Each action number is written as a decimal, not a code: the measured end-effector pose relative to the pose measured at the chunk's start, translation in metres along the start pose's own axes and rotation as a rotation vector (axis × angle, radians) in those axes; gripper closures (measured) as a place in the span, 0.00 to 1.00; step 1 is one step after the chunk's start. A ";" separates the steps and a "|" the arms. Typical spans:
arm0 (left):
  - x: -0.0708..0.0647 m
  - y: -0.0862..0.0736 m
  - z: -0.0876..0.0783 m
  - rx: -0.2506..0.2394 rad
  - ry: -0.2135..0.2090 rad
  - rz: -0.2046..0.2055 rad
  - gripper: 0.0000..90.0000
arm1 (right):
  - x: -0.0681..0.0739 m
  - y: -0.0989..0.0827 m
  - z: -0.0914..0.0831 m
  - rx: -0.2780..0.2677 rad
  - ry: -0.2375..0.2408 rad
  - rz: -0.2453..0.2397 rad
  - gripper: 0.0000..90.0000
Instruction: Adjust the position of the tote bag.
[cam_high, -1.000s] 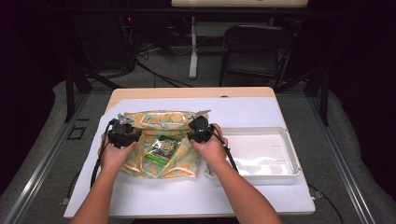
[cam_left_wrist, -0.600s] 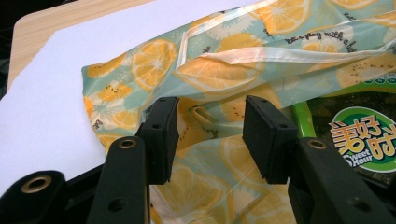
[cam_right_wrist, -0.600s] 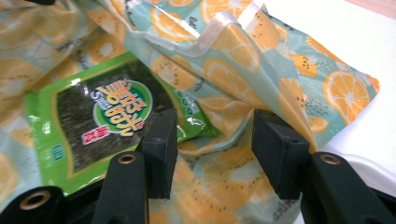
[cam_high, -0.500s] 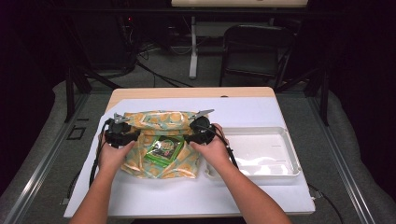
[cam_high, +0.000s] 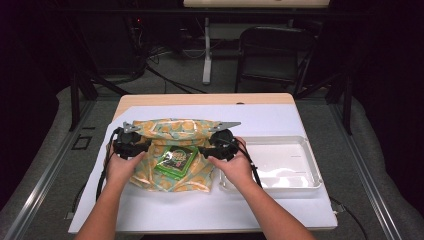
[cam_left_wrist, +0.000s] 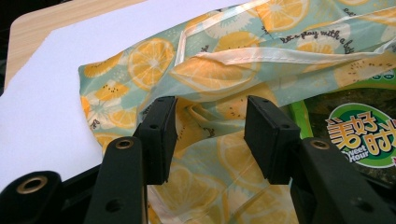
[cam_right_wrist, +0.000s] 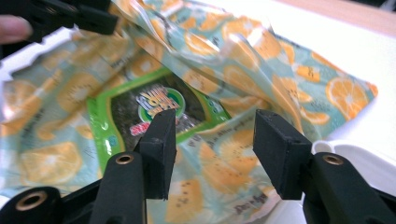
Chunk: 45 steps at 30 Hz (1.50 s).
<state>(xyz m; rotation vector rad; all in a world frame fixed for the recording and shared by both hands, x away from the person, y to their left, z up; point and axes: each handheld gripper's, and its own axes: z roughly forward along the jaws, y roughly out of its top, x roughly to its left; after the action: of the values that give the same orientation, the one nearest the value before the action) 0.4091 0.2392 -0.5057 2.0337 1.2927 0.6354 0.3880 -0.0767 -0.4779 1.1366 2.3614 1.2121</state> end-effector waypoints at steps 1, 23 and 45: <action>0.000 0.000 0.000 -0.002 -0.001 0.004 0.59 | 0.002 0.000 -0.002 -0.009 0.005 -0.006 0.56; -0.002 -0.001 -0.009 -0.022 -0.015 0.007 0.58 | 0.041 -0.027 0.007 0.023 -0.051 -0.121 0.86; -0.019 -0.001 -0.041 -0.077 -0.043 0.012 0.57 | 0.036 -0.034 0.009 -0.034 0.017 -0.074 0.82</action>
<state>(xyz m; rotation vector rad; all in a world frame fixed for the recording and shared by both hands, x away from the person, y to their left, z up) 0.3725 0.2326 -0.4800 1.9836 1.2135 0.6337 0.3507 -0.0572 -0.5055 1.0224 2.3641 1.2368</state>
